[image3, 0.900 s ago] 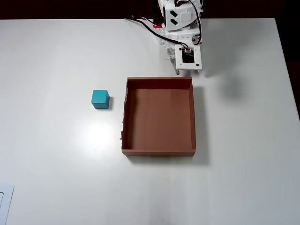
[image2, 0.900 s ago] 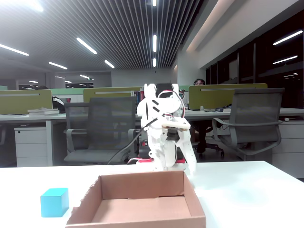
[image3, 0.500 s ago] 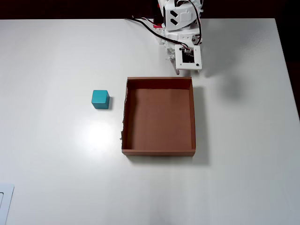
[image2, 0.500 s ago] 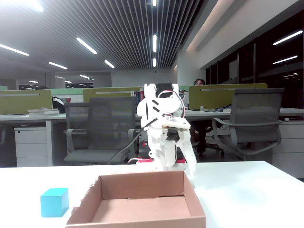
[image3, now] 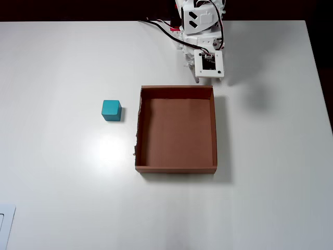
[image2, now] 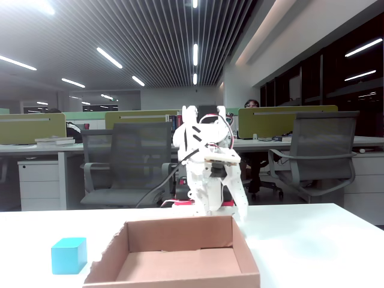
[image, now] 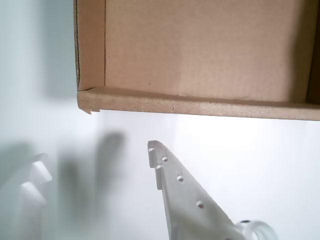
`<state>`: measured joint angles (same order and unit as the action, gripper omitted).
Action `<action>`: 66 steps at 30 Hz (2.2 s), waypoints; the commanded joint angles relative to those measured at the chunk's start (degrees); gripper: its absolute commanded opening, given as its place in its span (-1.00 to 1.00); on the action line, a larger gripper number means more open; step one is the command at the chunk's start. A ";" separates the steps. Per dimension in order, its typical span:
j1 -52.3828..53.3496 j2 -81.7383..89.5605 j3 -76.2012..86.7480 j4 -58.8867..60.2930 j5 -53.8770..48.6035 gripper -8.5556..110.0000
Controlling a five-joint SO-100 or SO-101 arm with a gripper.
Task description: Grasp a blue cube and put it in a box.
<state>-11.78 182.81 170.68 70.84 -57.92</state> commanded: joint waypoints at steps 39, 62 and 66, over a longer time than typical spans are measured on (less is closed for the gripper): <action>-0.79 -0.44 -0.35 0.26 0.09 -0.42; 19.95 -43.77 -50.54 16.08 -17.93 -0.44; 27.86 -50.19 -56.43 16.26 -24.35 -0.44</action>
<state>13.01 137.64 119.27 87.10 -76.73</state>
